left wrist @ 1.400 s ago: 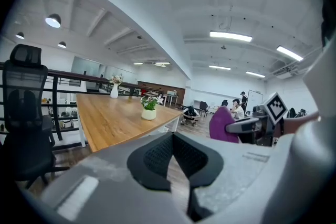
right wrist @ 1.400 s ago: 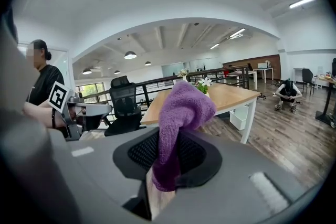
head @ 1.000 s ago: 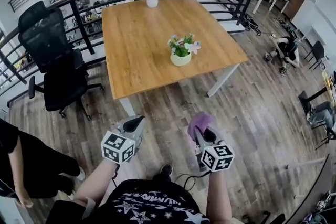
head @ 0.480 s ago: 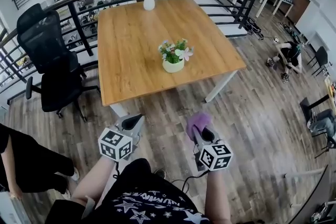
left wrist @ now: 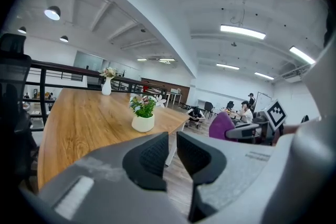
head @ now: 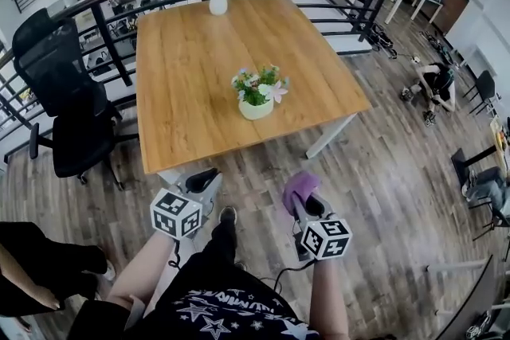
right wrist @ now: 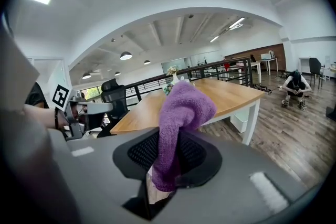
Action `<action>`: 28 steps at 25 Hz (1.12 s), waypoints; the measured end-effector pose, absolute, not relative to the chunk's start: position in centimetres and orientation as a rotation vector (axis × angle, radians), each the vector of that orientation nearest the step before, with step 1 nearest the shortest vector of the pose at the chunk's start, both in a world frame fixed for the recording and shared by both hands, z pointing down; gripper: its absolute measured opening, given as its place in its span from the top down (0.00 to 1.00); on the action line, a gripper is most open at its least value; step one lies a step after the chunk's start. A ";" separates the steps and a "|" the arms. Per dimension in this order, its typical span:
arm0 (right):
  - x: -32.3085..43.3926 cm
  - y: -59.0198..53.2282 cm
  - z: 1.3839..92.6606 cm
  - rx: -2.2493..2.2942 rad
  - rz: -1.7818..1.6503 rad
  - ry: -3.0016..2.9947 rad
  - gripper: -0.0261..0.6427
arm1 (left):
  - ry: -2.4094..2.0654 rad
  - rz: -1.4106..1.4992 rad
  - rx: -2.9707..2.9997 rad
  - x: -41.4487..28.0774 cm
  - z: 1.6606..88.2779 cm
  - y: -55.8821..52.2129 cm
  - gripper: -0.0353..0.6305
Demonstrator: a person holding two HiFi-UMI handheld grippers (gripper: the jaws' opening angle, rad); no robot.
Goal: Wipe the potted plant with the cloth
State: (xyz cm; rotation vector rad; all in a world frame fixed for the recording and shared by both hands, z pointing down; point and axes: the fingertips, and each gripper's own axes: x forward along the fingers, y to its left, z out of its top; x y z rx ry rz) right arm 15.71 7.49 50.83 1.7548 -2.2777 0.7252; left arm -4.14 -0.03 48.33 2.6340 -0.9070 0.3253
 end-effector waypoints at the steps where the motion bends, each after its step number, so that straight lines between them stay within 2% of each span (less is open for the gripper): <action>1: 15.9 6.6 50.8 1.749 0.714 -2.272 0.83 | -0.903 0.323 2.634 -3.9 48.5 -0.9 0.87; 9: 18.1 -1.5 52.0 1.759 0.750 -2.241 0.83 | -0.862 0.373 2.639 -1.5 50.0 -8.4 0.87; 14: 18.9 -5.8 53.4 1.754 0.789 -2.196 0.83 | -0.747 0.418 2.634 0.4 51.9 -12.4 0.68; 17: 19.6 -7.9 53.4 1.762 0.800 -2.161 0.83 | -0.684 0.453 2.640 1.7 53.1 -14.4 0.47; 20: 20.5 -10.0 53.2 1.787 0.804 -2.122 0.83 | -0.642 0.475 2.652 2.8 53.9 -16.4 0.35; 22: 21.0 -11.2 53.2 1.799 0.808 -2.095 0.83 | -0.608 0.489 2.658 3.4 54.3 -17.6 0.32; 28: 21.7 -14.5 53.7 1.813 0.794 -2.021 0.83 | -0.503 0.585 2.691 4.7 56.8 -21.2 0.32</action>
